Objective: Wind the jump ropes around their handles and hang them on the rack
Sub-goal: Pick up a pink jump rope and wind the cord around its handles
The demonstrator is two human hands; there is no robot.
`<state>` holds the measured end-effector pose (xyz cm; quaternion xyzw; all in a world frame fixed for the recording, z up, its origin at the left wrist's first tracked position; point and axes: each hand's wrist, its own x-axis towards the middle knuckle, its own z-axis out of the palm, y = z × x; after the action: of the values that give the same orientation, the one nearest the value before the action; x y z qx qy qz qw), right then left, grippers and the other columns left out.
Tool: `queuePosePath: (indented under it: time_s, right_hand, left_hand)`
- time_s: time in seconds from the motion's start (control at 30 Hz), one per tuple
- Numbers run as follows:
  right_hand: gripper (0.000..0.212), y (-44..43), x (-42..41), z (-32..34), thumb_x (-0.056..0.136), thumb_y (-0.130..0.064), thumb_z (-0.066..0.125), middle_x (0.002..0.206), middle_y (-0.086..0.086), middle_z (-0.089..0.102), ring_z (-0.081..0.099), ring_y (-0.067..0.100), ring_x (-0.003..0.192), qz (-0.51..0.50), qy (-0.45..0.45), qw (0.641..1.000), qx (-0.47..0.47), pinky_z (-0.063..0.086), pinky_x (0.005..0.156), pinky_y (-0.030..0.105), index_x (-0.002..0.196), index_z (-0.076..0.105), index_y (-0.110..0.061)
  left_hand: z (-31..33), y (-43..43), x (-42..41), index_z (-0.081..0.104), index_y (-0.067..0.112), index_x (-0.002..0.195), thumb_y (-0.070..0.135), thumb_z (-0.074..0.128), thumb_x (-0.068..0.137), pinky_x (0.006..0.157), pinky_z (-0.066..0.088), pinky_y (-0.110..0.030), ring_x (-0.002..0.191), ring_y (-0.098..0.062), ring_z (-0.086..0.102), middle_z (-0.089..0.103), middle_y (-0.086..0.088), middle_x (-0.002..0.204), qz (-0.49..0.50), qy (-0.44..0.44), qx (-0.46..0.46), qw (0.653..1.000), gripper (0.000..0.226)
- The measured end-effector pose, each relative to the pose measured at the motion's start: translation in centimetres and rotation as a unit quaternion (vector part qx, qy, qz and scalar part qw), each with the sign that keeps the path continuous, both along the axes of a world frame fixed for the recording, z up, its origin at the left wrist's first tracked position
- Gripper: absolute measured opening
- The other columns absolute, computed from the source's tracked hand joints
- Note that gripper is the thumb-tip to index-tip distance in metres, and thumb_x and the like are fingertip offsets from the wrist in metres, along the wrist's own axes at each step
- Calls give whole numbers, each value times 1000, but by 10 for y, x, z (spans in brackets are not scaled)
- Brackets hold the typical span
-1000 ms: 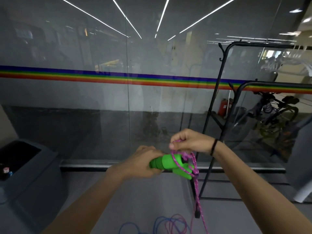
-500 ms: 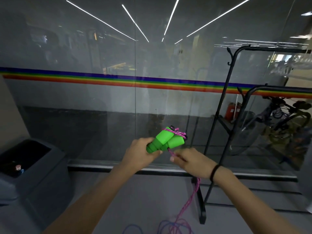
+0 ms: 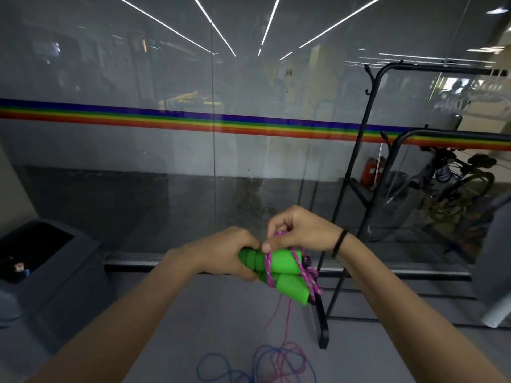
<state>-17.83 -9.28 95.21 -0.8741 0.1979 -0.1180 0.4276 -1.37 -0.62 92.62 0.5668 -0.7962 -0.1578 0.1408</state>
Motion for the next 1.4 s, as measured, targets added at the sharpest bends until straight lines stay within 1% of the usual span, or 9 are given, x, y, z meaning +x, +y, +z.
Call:
queuePosePath:
  time_s: [0.2, 0.33, 0.47, 0.63, 0.77, 0.9, 1.1, 1.3, 1.4]
  right_hand:
    - [28, 4, -10, -31, 32, -21, 90, 38, -9, 59, 54, -1, 35, -142, -233, 912, 307, 43, 38, 12, 43, 65, -14]
    - [30, -2, -8, -41, 95, -18, 43, 36, -11, 36, 26, -1, 33, -137, -150, 950, 239, 23, 34, 10, 66, 47, -12]
    - [36, 12, -21, -38, 97, -28, 35, 40, -11, 35, 28, 0, 35, -125, -55, 983, 124, 26, 38, 11, 68, 51, -14]
    - [25, 27, -18, -19, 95, -30, 43, 61, -10, 47, 49, 9, 63, -68, 131, 962, -231, 36, 61, 22, 73, 51, -19]
    - [24, 29, -18, -5, 89, -27, 55, 105, 13, 63, 57, 26, 102, -62, 150, 939, -305, 42, 83, 26, 103, 61, -8]
    - [27, 26, -26, 12, 77, -45, 66, 85, 1, 66, 60, 19, 84, -111, 154, 916, -352, 43, 71, 29, 89, 69, -20]
    - [15, 10, -28, 5, 65, -25, 79, 58, -3, 64, 52, 2, 49, -30, -41, 997, -58, 41, 51, 14, 68, 68, -16]
    - [26, 10, -29, -18, 93, -9, 44, 45, -10, 61, 56, -1, 42, -137, -199, 938, 249, 46, 45, 13, 69, 53, -12]
    - [29, 13, -29, -32, 95, -1, 35, 38, -8, 54, 48, 2, 34, -197, -239, 914, 263, 38, 37, 14, 73, 50, -12]
  left_hand:
    - [6, 7, -8, 71, 2, 85, 16, 83, 65, 62, 42, -24, 64, -8, 53, 64, -4, 71, 50, 311, -9, 949, 27]
    - [4, 4, -10, 73, 9, 81, 11, 81, 67, 55, 43, -16, 57, -3, 54, 65, 5, 63, 163, 394, -43, 904, 16]
    - [-1, -2, -4, 73, 10, 80, 12, 79, 68, 56, 49, -21, 55, -9, 61, 69, -2, 63, 259, 491, -76, 829, 13]
    - [-12, -7, -10, 67, 23, 73, 35, 80, 65, 55, 40, -22, 53, -5, 51, 56, 10, 54, 296, 220, -174, 913, 19]
    - [-15, -4, -24, 61, 25, 100, 42, 69, 74, 73, 46, -33, 96, -27, 62, 68, -3, 97, 287, 42, -125, 949, 32]
    - [-7, 0, -25, 60, 24, 104, 38, 68, 76, 72, 43, -31, 99, -27, 61, 66, -4, 100, 201, -55, -55, 976, 33]
    - [12, 5, -20, 55, 26, 68, 32, 77, 68, 54, 37, -25, 56, -3, 47, 50, 6, 60, 15, -53, 5, 998, 23]
    - [8, 6, -19, 71, 12, 89, 17, 83, 65, 68, 51, -29, 70, -5, 58, 71, -9, 81, -1, 208, -29, 978, 27]
    - [10, 8, -19, 67, 18, 103, 11, 84, 63, 85, 52, -24, 90, -6, 67, 73, 3, 99, 56, 341, -52, 937, 44]
